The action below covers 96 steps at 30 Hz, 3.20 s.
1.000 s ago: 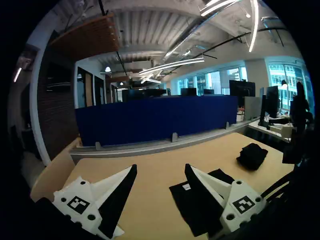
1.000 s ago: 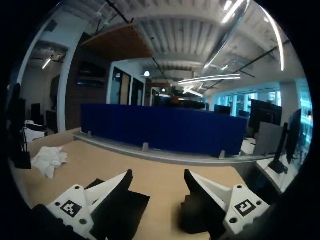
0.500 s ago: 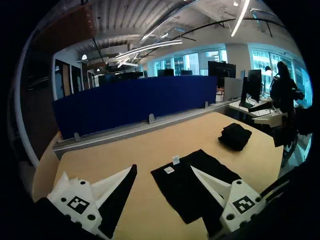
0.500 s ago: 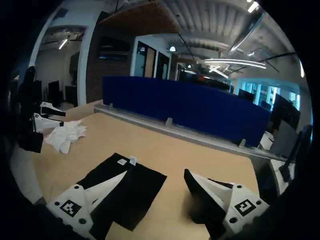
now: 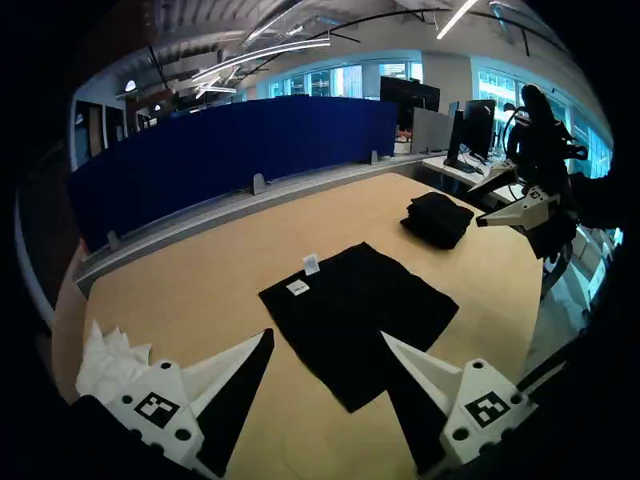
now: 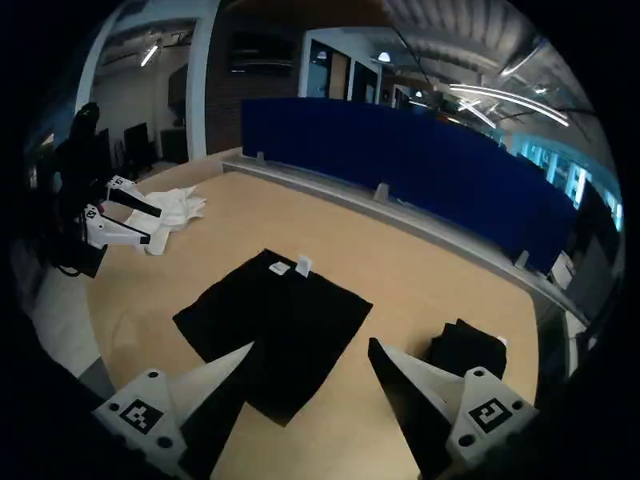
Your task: Fold towel
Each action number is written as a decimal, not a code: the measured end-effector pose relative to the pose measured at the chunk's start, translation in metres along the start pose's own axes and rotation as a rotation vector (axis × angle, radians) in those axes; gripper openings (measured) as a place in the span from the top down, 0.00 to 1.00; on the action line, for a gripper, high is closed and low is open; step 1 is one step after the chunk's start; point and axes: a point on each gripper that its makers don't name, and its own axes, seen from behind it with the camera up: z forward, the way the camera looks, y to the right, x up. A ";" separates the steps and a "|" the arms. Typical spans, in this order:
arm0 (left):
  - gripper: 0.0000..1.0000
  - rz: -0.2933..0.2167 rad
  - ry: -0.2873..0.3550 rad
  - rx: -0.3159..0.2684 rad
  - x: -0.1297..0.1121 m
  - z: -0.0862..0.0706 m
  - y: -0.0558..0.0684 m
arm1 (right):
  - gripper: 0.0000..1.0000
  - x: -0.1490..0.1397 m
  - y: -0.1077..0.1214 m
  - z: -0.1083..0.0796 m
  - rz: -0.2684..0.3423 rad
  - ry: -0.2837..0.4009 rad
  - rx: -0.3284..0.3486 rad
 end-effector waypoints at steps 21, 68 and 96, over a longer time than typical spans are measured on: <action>0.12 0.029 -0.177 -0.099 -0.114 0.061 0.037 | 0.00 -0.097 -0.030 0.045 0.011 -0.102 0.058; 0.65 0.009 -0.318 -0.037 -0.178 0.091 0.040 | 0.56 -0.193 -0.054 0.078 0.027 -0.245 0.085; 0.86 -0.027 -0.321 -0.021 -0.174 0.093 0.045 | 0.87 -0.176 -0.051 0.074 0.045 -0.225 0.082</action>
